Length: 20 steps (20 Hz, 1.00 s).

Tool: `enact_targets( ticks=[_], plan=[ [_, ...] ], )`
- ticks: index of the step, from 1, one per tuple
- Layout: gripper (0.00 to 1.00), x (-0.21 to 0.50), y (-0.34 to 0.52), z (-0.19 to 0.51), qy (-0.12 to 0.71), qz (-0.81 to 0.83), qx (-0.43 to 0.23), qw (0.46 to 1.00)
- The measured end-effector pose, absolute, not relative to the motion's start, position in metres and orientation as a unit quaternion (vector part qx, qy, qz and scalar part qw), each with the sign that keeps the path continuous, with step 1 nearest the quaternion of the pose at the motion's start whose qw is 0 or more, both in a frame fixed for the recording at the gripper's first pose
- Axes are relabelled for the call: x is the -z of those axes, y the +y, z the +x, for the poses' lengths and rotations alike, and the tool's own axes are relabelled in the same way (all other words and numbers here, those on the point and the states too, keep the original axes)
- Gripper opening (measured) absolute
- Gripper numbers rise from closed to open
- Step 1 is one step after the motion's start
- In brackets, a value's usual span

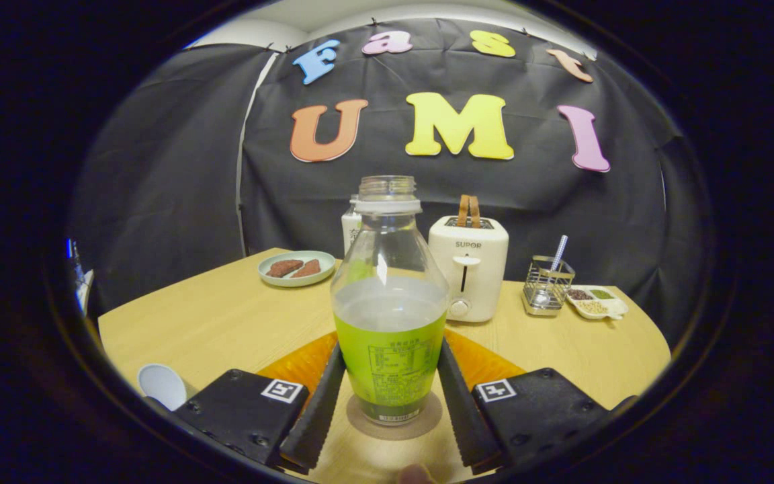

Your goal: Take the bottle from table, then pour the juice into the cup, finally place the bottle on the coaster

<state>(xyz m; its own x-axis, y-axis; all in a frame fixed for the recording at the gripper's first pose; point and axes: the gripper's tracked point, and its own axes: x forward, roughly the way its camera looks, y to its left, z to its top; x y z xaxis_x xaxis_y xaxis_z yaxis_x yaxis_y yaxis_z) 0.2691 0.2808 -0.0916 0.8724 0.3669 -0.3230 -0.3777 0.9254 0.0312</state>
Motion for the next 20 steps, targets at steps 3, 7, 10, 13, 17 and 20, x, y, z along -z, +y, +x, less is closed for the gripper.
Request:
enact_targets(
  ticks=[3,7,10,13,17,20],
  plan=[
    [0.8,0.099,0.283,0.273,0.168,-0.012,-0.191,0.967],
    [0.82,0.104,0.282,0.275,0.17,-0.008,-0.191,0.967],
    [0.97,0.107,0.282,0.271,0.177,-0.001,-0.193,0.965],
    [1.0,0.107,0.281,0.268,0.178,-0.001,-0.189,0.966],
    [1.0,0.105,0.274,0.249,0.179,0.005,-0.183,0.967],
    [1.0,0.101,0.265,0.222,0.176,0.009,-0.176,0.968]
  ],
)
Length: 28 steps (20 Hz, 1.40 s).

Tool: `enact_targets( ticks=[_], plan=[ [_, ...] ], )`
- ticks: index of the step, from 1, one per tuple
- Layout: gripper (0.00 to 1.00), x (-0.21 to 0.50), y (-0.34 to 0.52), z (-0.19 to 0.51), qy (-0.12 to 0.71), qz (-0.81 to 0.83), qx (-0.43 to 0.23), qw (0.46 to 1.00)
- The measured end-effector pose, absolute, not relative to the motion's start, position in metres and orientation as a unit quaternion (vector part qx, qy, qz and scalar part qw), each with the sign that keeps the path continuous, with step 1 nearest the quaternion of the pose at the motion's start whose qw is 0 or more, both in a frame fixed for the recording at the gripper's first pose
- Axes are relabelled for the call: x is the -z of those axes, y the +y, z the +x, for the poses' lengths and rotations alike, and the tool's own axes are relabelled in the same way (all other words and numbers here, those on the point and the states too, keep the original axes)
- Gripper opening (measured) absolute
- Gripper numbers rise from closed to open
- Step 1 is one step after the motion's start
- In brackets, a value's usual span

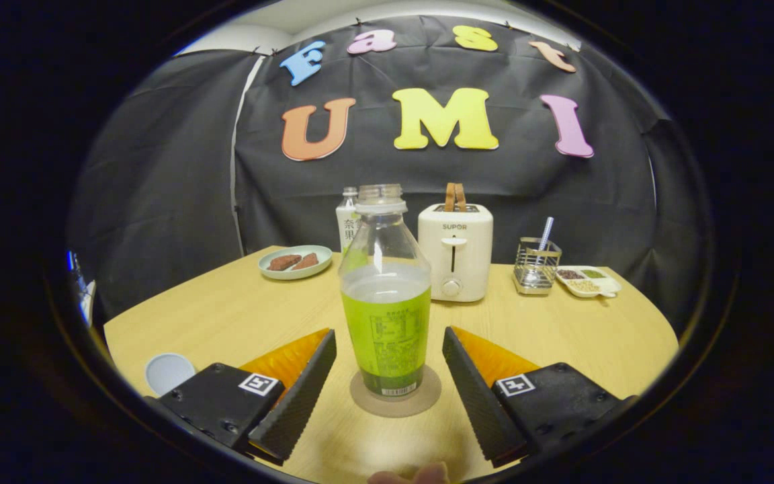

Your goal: Take the bottle from table, then pour the juice into the cup, finally place the bottle on the coaster

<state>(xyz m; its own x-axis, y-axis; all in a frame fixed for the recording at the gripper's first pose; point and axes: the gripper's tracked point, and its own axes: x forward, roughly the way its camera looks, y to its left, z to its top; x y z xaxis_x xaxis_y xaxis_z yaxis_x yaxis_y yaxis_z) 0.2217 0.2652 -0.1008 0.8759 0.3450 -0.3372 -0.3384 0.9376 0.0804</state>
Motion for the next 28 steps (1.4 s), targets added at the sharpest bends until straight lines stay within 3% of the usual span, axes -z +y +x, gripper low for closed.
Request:
enact_targets(
  ticks=[16,28],
  plan=[
    [1.0,0.029,0.136,0.007,0.059,0.026,-0.09,0.994],
    [1.0,0.009,0.093,-0.081,0.012,0.046,-0.058,0.997]
  ],
)
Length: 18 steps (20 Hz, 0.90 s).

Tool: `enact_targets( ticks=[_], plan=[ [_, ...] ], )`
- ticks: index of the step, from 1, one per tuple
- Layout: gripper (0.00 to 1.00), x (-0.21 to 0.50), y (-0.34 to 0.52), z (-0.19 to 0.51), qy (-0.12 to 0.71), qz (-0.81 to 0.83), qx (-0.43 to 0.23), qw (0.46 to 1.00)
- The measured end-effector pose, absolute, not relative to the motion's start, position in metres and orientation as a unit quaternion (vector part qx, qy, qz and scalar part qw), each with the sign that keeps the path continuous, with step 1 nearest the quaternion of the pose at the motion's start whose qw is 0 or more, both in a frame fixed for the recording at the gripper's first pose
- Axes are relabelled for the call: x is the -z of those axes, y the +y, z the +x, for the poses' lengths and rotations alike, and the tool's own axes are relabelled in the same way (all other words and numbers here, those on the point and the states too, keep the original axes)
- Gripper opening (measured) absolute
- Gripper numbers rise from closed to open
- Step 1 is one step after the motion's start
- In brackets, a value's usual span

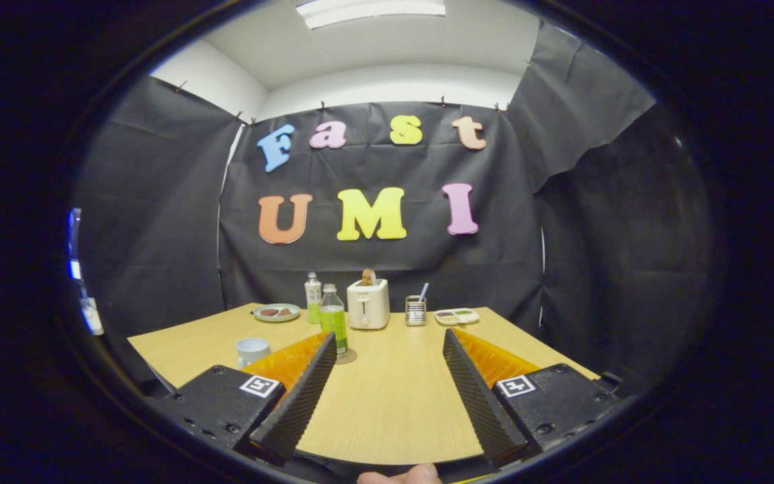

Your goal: Take the bottle from table, then pour the juice into the cup, finally place the bottle on the coaster

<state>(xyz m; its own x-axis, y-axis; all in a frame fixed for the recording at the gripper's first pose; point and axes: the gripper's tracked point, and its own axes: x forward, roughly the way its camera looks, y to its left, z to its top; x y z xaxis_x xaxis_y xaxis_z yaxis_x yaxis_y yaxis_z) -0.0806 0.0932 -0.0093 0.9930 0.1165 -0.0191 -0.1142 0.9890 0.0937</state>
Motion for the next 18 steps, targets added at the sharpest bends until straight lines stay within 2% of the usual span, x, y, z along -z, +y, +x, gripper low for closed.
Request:
enact_targets(
  ticks=[6,18],
  plan=[
    [1.0,-0.011,0.094,-0.103,-0.025,0.032,-0.046,0.998],
    [1.0,-0.011,0.101,-0.102,0.004,0.052,-0.055,0.997]
  ],
)
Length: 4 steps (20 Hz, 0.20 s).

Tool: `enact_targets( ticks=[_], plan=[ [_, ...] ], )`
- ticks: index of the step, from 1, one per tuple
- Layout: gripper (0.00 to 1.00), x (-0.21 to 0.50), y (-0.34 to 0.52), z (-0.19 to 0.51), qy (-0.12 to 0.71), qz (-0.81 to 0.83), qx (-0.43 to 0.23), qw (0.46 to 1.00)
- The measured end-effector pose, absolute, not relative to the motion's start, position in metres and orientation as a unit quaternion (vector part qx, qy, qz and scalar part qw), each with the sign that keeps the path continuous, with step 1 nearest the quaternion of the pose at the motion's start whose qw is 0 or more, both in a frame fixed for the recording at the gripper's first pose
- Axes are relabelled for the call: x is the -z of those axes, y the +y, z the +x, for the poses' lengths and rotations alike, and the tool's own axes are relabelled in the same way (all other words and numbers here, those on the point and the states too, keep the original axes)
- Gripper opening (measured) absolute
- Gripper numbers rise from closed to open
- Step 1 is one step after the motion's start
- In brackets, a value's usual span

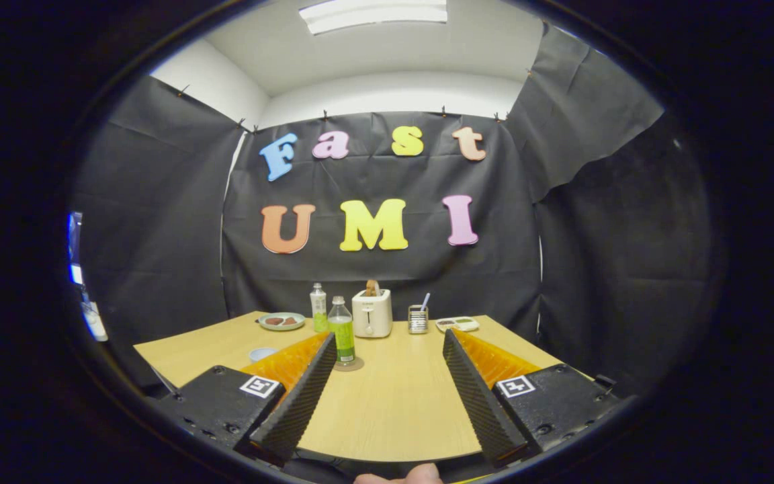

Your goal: Take the bottle from table, then pour the juice into the cup, finally place the bottle on the coaster

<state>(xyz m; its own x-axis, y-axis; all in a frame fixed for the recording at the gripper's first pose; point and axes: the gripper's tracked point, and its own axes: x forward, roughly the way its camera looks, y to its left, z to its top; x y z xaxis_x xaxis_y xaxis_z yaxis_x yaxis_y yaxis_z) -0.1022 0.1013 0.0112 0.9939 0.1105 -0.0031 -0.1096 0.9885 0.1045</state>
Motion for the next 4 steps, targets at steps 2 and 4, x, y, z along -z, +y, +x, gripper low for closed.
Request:
enact_targets(
  ticks=[2,4],
  plan=[
    [1.0,-0.0091,0.1044,-0.0997,0.013,0.053,-0.058,0.997],
    [1.0,-0.0112,0.1071,-0.1007,0.014,0.049,-0.06,0.997]
  ],
)
